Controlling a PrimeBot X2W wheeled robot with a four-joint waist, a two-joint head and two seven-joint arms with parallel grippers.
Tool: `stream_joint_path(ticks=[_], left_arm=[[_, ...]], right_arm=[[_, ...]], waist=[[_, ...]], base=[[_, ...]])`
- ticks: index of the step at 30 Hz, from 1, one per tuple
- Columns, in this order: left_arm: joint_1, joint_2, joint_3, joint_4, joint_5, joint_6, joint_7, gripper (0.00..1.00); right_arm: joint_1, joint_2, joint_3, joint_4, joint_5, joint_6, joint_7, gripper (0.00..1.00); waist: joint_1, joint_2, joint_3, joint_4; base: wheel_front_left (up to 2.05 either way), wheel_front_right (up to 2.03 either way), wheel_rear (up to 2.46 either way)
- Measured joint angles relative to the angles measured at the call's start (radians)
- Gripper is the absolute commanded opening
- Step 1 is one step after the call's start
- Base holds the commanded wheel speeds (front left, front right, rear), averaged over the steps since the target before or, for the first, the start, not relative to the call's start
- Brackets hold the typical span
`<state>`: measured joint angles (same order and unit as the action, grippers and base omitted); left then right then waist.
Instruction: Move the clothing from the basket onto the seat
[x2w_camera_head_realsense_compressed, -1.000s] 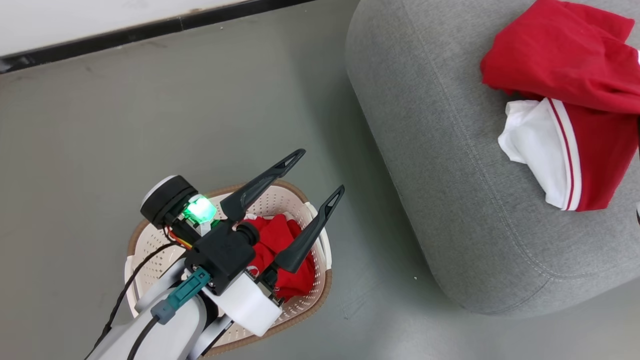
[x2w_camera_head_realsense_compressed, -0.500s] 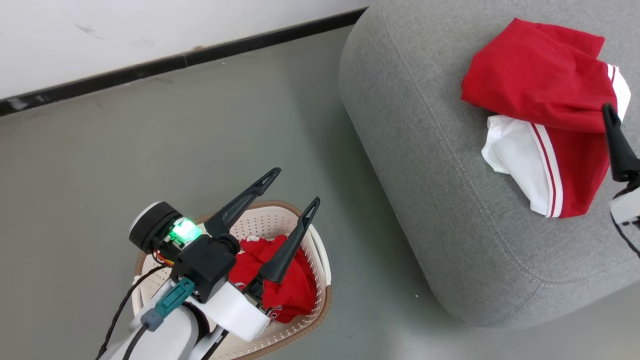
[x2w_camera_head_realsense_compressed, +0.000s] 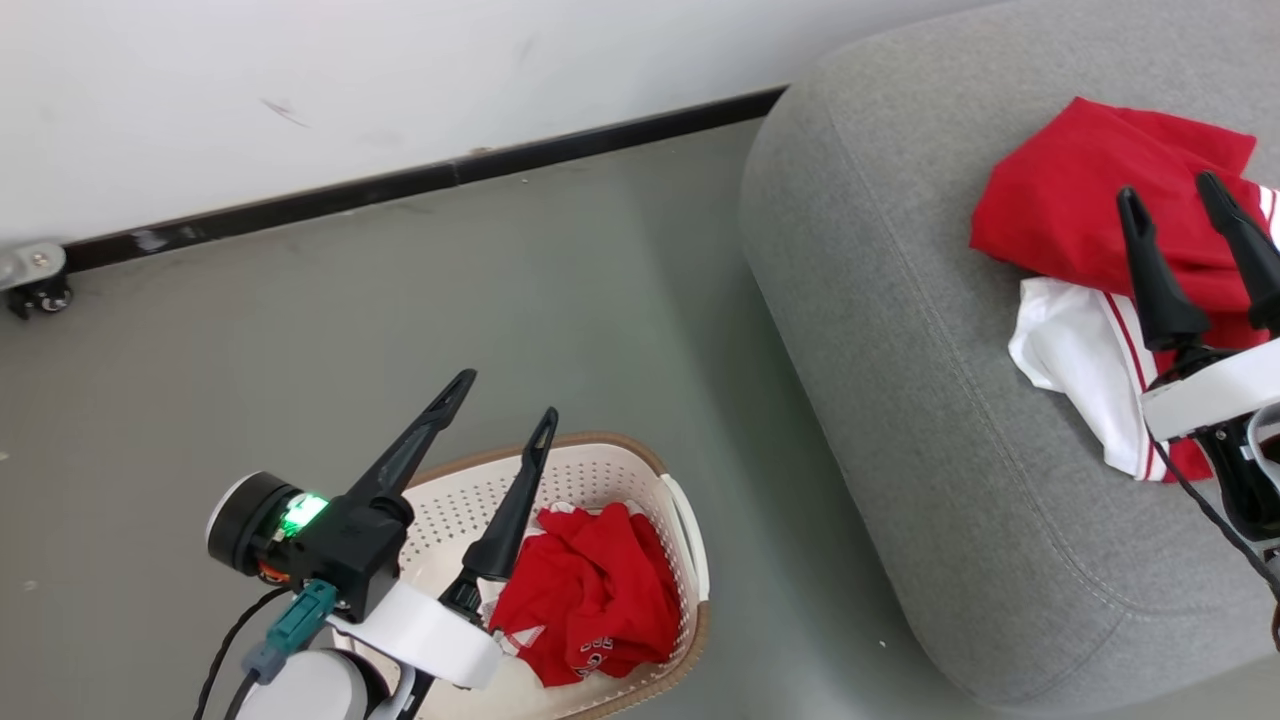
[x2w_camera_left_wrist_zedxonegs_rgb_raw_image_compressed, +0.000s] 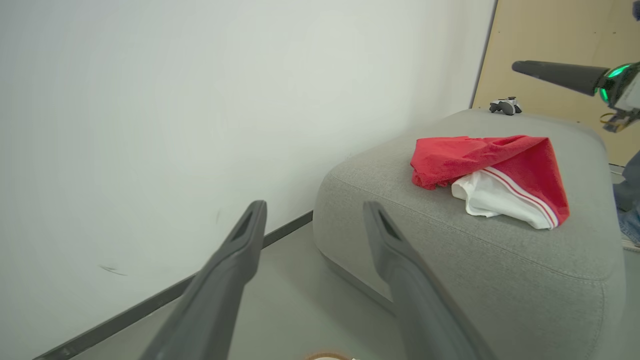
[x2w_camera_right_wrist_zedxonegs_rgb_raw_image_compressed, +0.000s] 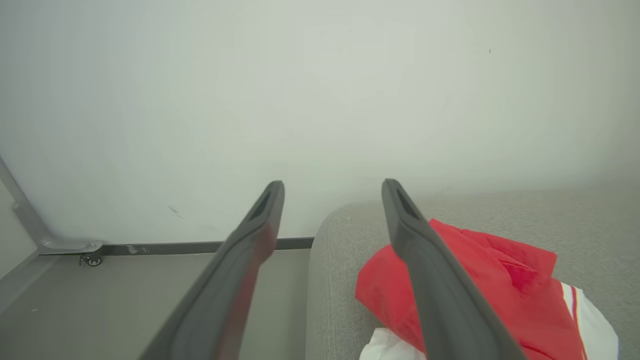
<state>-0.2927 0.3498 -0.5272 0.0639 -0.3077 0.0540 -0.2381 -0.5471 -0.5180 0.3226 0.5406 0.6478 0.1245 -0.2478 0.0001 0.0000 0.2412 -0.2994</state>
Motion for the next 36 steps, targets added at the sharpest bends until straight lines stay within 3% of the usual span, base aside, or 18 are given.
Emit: stream_joint_path(ticks=[8,20,36], left_arm=[[0.040,-0.009,0.062,0.020,-0.026,0.054,-0.007,1.00],[0.107,-0.028,0.139,0.062,-0.053,0.121,-0.010,1.00],[0.204,-0.050,0.185,0.075,-0.060,0.141,-0.010,1.00]], right_arm=[[0.000,0.057,-0.053,-0.042,-0.095,0.000,0.000,1.00],[0.099,0.198,-0.092,-0.065,-0.229,0.000,0.000,1.00],[0.260,0.305,-0.159,-0.083,-0.353,0.000,0.000,1.00]], waist=[[0.0000,0.0000,-0.043,0.053],[0.0000,0.0000,-0.116,0.122],[0.0000,0.0000,-0.208,0.176]], base=[[0.00,0.00,0.00],[0.00,0.00,0.00],[0.00,0.00,0.00]])
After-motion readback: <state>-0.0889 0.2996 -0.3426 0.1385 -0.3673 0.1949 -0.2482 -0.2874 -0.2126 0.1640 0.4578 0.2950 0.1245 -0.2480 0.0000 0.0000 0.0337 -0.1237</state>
